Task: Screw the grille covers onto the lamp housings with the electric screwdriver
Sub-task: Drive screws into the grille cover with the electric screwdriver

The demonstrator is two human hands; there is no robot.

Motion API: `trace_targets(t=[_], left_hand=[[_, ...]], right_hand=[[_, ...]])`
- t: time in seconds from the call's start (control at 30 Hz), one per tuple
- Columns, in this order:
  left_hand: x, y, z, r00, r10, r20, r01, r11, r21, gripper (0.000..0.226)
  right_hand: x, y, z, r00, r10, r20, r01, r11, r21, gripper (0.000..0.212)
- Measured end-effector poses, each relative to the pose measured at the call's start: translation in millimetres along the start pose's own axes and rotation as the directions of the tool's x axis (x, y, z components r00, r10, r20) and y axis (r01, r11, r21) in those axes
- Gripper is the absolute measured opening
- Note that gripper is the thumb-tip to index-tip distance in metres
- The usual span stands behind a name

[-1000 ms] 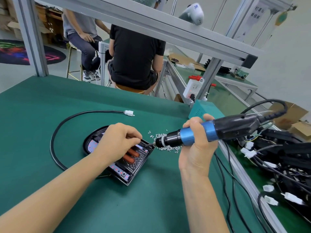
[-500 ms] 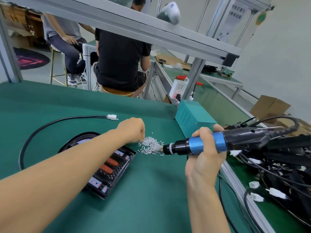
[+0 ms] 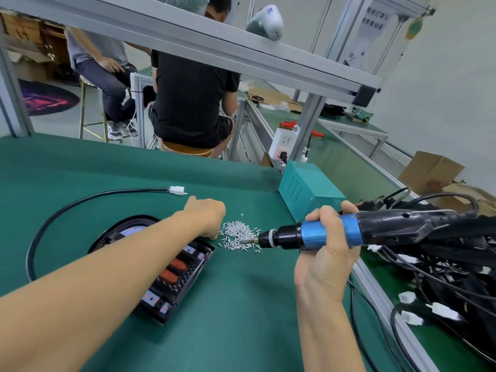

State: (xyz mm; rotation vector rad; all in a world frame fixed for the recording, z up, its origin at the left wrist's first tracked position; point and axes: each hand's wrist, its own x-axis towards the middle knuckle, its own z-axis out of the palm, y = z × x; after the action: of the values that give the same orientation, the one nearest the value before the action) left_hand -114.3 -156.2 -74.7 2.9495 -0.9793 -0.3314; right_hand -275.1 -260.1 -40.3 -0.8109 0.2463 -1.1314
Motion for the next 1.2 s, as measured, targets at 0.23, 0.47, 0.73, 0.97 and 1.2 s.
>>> trace_targets(t=[0.23,0.47,0.73,0.97,1.2], left_hand=[[-62,-26,-13,0.95,0.178,-0.257,-0.305,0.708,-0.636,0.008],[-136,-43,10,0.951,-0.012,-0.308,-0.286,0.339,-0.896,0.01],[-166,-69,14,0.9,-0.12,-0.418,-0.371,0.29,-0.882,0.011],[-178,-85,17,0.877,-0.159,-0.453,-0.395,0.298,-0.869,0.013],[-183,-126,28,0.838,-0.304,-0.453,-0.289,0.456,-0.841,0.014]], right_hand=[[-3,-15,9,0.997,0.067,0.039,-0.072,0.987,0.147,0.028],[-25,-23,40,0.978,0.125,0.168,-0.167,0.949,0.266,0.027],[-55,-14,71,0.944,0.156,0.291,-0.234,0.938,0.257,0.026],[-73,-3,86,0.917,0.188,0.351,-0.277,0.935,0.222,0.025],[-91,21,93,0.887,0.226,0.402,-0.312,0.936,0.163,0.028]])
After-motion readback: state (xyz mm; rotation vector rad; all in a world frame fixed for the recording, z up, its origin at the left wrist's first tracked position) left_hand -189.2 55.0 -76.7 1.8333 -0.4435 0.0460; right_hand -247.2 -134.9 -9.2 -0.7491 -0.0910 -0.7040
